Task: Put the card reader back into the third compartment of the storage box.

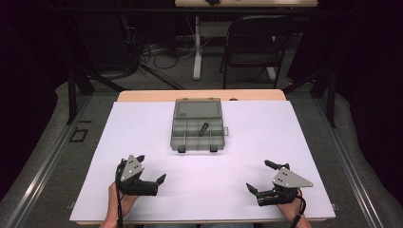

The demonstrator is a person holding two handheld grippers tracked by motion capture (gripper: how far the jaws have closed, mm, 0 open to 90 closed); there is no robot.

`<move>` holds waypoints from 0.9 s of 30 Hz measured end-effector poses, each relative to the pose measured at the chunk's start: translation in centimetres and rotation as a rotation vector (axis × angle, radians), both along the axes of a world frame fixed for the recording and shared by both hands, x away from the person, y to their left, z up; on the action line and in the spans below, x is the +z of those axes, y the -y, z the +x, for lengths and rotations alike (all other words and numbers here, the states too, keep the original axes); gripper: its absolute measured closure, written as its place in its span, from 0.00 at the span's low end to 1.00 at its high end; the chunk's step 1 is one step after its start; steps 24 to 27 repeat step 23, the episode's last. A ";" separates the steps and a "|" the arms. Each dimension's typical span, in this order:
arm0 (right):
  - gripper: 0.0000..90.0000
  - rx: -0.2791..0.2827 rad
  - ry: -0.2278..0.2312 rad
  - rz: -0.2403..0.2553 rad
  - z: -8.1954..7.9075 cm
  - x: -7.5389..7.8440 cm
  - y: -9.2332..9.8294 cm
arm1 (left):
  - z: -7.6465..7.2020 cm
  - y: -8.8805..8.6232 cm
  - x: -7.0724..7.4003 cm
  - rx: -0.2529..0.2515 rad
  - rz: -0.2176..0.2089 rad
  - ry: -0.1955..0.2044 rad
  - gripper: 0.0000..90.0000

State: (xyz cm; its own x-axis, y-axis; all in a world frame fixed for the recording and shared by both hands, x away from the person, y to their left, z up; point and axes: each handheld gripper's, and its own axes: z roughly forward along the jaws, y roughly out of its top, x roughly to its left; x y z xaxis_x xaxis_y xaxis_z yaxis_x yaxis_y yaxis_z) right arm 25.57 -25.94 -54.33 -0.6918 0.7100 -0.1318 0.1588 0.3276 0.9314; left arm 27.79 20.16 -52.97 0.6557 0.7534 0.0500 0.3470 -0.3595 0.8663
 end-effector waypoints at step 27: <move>0.00 0.009 -0.007 -0.004 -0.1 -0.2 -0.1 | -2.4 -2.2 -2.4 0.007 -0.074 0.045 0.00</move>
